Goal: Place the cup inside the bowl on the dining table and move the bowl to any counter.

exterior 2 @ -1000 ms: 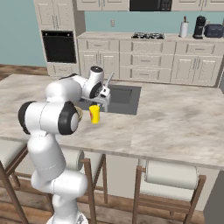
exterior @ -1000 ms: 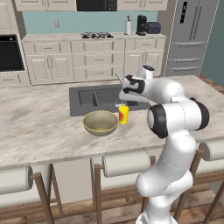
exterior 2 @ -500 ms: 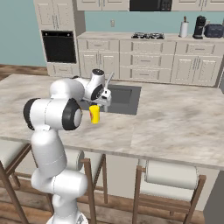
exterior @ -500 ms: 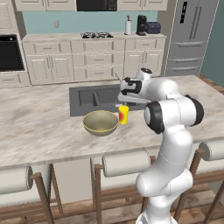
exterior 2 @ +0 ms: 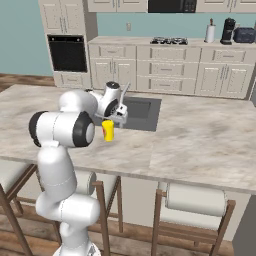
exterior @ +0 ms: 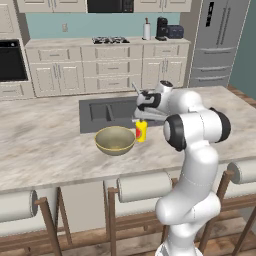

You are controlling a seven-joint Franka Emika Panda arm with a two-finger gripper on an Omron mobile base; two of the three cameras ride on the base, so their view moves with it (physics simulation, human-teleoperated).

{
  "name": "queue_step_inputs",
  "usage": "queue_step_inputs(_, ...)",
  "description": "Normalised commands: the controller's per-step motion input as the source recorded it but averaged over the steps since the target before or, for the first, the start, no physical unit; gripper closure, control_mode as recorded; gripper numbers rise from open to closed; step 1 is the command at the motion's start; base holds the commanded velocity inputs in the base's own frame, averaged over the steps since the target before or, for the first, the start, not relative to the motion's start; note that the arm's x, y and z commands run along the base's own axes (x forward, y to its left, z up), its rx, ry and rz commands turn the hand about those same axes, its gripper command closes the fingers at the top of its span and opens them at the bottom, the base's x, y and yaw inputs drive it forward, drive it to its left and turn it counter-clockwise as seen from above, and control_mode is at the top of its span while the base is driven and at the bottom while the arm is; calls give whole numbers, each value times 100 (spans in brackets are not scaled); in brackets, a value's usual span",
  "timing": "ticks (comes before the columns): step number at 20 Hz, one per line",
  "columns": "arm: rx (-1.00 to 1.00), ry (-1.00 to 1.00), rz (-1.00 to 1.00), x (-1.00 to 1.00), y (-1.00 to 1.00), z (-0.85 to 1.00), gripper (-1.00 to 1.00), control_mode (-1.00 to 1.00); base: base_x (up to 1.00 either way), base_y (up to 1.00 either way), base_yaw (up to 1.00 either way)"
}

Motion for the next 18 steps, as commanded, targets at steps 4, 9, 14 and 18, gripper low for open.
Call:
queue_step_inputs(4, 0, 0, 0, 1, 0, -19, -100, -100, 0, 0, 0)
queue_step_inputs(9, 0, 0, 0, 18, 0, -5, -100, -100, 0, 0, 0)
queue_step_inputs(14, 0, 0, 0, 14, 0, -2, -100, -100, 0, 0, 0)
queue_step_inputs(18, 0, 0, 0, 11, 0, -5, -100, -100, 0, 0, 0)
